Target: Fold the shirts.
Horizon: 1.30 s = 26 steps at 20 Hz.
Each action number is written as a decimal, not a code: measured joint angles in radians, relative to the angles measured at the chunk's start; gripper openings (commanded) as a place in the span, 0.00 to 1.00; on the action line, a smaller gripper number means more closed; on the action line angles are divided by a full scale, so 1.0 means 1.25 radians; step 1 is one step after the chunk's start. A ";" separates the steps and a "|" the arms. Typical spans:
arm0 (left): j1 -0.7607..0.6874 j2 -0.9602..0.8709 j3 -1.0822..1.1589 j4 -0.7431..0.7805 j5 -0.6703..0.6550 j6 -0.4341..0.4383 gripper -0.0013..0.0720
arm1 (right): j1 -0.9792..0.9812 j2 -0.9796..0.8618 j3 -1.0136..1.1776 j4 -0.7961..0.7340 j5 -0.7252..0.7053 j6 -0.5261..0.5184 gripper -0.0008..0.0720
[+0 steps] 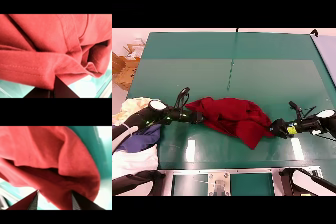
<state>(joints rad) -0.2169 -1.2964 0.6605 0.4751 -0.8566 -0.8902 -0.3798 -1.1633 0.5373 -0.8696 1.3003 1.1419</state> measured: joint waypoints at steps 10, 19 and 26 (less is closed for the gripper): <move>0.000 0.004 0.014 0.005 -0.031 0.000 0.05 | 0.048 0.014 0.056 -0.017 -0.016 -0.013 0.03; 0.000 0.096 0.404 0.229 -0.233 -0.111 0.05 | -0.042 0.230 0.469 0.050 0.009 0.085 0.03; 0.000 0.183 0.817 0.358 -0.261 -0.154 0.05 | -0.138 0.415 0.720 0.053 -0.168 0.145 0.03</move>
<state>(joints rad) -0.2169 -1.0679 1.6821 0.9230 -1.1831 -1.0824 -0.5526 -0.6445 1.4368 -0.8036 1.0904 1.3228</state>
